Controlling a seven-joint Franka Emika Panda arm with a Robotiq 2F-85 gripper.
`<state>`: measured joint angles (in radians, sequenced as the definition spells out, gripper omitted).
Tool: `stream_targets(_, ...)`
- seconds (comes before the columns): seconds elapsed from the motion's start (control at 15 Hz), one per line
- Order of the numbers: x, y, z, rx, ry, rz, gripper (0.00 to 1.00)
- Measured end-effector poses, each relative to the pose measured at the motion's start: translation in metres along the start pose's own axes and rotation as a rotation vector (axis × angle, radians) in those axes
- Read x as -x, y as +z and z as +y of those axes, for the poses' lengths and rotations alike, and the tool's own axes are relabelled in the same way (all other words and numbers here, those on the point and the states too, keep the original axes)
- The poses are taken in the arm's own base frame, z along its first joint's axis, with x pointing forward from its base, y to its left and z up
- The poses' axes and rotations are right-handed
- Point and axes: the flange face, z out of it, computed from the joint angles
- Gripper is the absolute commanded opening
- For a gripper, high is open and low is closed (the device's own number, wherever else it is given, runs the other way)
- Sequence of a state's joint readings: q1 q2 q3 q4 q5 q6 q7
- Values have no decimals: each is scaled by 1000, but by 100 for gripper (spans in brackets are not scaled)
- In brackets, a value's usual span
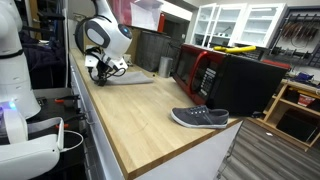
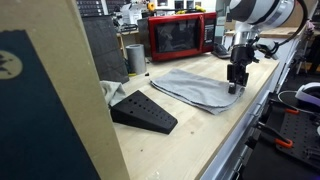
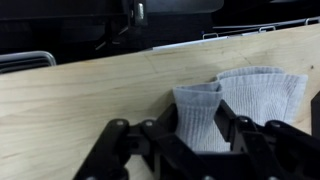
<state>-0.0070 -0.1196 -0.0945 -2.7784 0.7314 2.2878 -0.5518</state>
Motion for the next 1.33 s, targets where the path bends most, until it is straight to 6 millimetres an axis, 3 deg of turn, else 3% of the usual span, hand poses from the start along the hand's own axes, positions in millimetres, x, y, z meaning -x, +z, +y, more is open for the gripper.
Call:
stream_targets(0.13, 0, 1, -1, 5, -3, 0, 1)
stream_targets(0.67, -6, -5, -22, -21, -14, 24, 2)
stream_targets(1.33, -59, -64, -85, -230, 150, 108, 2)
